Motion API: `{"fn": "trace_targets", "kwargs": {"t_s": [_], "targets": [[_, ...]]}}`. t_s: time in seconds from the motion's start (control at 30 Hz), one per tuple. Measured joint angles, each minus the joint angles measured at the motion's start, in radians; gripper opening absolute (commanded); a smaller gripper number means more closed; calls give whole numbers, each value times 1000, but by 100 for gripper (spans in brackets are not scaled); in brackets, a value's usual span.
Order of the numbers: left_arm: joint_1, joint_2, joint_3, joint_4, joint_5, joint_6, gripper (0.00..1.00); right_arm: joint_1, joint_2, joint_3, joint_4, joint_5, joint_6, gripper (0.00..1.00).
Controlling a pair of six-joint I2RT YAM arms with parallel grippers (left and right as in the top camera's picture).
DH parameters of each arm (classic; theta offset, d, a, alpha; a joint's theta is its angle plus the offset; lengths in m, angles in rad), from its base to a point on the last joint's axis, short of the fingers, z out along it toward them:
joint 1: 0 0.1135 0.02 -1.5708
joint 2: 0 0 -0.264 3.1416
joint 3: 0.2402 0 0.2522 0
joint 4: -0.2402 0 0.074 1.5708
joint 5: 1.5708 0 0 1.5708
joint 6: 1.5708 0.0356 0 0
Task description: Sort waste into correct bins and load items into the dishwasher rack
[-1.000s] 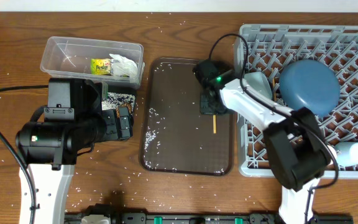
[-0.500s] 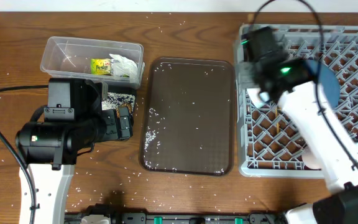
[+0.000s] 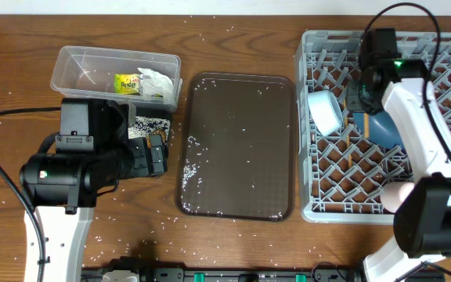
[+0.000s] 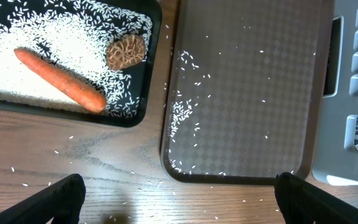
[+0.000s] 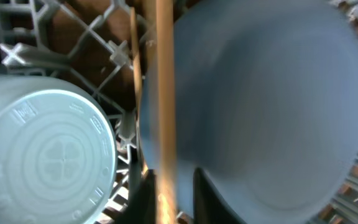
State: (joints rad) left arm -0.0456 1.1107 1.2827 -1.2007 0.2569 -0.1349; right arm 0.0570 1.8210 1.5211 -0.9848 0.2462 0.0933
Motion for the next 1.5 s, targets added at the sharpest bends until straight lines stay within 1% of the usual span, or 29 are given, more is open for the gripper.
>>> {"fn": "trace_targets", "kwargs": {"t_s": [0.03,0.13,0.3,0.4,0.47,0.67,0.7,0.73,0.77,0.9,1.13,1.27,1.5], "targets": [[0,0,0,0,0,0,98,0,8,0,-3,-5,-9,55],[0,0,0,0,0,0,98,0,13,-2,-14,-10,-16,58],[0,0,0,0,0,0,98,2,-30,-2,-64,-21,-5,60],[0,0,0,0,0,0,98,12,-116,-2,-78,-43,2,61],[0,0,0,0,0,0,98,27,-206,-2,-85,-66,4,63],[0,0,0,0,0,0,98,119,-463,0,-110,-175,11,72],[0,0,0,0,0,0,98,137,-495,1,-117,-203,11,75],[0,0,0,0,0,0,98,156,-524,2,-126,-227,13,82],[0,0,0,0,0,0,98,167,-546,2,-135,-254,18,99],[0,0,0,0,0,0,98,226,-624,2,-181,-392,13,99],[0,0,0,0,0,0,98,277,-686,2,-248,-602,13,99],[0,0,0,0,0,0,98,276,-703,2,-307,-635,13,99],[0,0,0,0,0,0,98,274,-771,2,-284,-643,-34,99]]}}
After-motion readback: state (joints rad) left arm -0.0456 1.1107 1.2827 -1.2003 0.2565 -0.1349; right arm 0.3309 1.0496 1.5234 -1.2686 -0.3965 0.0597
